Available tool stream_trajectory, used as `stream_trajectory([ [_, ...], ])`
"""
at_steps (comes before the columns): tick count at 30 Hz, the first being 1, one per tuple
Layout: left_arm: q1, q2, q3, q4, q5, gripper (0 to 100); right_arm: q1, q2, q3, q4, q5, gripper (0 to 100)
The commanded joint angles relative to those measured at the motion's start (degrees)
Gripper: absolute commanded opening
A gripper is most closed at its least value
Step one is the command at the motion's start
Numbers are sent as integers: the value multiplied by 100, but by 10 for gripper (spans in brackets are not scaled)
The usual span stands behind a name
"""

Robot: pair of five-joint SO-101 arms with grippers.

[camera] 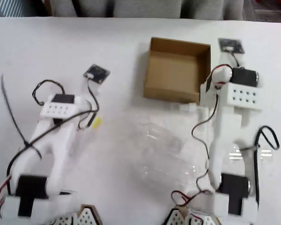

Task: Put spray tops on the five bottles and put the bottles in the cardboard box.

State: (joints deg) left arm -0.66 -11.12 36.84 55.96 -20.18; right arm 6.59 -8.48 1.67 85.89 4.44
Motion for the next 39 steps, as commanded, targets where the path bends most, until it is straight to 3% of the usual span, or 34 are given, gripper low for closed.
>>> stream_trajectory([
  [1,409,-1279,-70,-167,396,102,31,-725,-53,-585,-448,20],
  [7,1420,-2316,-62,-501,1125,103,-356,-1033,-53,-1974,-510,21],
  [16,2299,-2396,580,-2215,1996,103,-813,-1543,-835,-3591,-352,17],
  [21,2431,-2413,1846,-4062,1969,103,-1244,-2325,-756,-3442,-1565,21],
  [24,2404,-2413,2303,-4738,1969,103,-1508,-2782,-545,-3292,-1952,21],
  [31,2422,-2712,2620,-5002,1960,103,-1710,-3618,316,-3310,-2558,17],
  [39,2932,-4848,3982,-5046,1960,99,-1710,-4321,1530,-3881,-2892,17],
])
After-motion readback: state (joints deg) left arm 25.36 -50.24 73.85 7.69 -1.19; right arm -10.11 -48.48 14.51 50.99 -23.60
